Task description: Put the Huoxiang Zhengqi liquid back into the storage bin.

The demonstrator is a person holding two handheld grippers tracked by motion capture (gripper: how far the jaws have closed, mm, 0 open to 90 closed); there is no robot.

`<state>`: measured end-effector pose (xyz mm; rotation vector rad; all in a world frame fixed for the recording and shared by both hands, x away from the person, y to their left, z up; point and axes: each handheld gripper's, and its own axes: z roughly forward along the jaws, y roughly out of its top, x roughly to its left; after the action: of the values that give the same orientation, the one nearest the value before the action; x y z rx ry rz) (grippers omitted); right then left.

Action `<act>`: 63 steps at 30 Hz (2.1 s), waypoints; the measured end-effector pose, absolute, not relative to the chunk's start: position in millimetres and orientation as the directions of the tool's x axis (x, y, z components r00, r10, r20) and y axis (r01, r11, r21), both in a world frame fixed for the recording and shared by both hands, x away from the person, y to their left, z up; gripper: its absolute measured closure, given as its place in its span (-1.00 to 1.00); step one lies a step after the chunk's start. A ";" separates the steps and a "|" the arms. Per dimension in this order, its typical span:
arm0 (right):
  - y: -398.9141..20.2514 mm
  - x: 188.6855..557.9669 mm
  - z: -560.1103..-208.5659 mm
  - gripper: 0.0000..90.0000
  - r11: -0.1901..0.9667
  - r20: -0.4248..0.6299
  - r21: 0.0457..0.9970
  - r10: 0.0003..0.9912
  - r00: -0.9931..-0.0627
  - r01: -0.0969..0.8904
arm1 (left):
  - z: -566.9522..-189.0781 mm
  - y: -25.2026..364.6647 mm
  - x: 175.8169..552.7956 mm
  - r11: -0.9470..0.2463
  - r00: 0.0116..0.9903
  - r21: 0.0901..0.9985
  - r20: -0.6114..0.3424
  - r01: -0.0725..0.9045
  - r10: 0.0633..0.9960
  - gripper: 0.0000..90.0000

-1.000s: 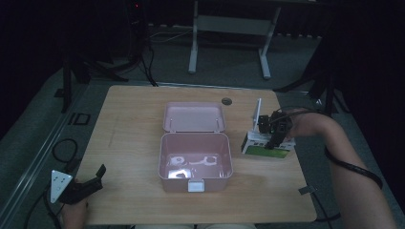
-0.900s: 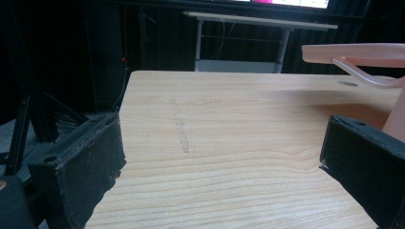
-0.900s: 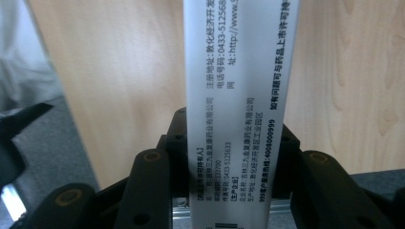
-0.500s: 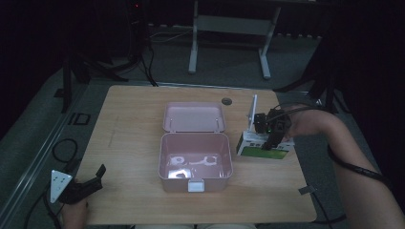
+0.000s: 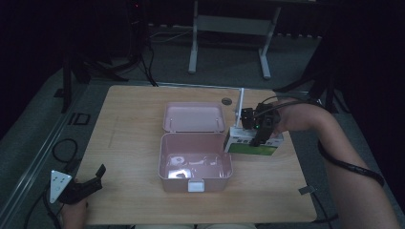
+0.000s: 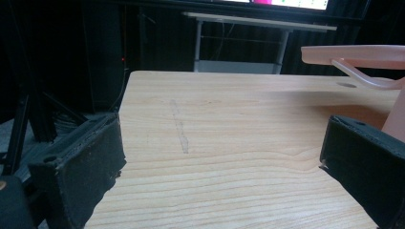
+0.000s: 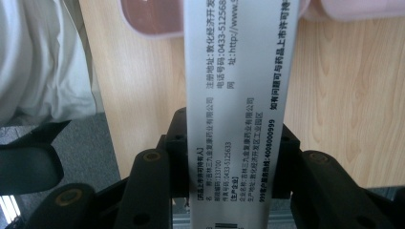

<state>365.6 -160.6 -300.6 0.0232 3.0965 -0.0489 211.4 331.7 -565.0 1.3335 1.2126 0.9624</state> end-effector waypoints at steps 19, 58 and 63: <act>-91.0 352.5 -301.5 0.38 0.995 -0.055 -0.096 -0.044 -0.997 -0.039 | -565.1 332.5 211.2 0.062 0.168 0.988 -0.086 0.142 0.982 -0.98; -24.9 344.0 -362.1 0.38 0.991 0.023 -0.094 -0.092 -0.996 -0.094 | -565.1 333.1 211.3 0.066 0.175 0.988 -0.091 0.142 0.980 -0.98; -25.2 345.8 -373.3 0.38 0.991 0.038 -0.095 -0.088 -0.995 -0.091 | -565.2 333.3 211.3 0.065 0.177 0.988 -0.090 0.143 0.980 -0.98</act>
<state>345.8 -25.2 -373.3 -0.1426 3.1684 -0.1532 211.3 333.3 -565.2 1.3301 1.2050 0.9481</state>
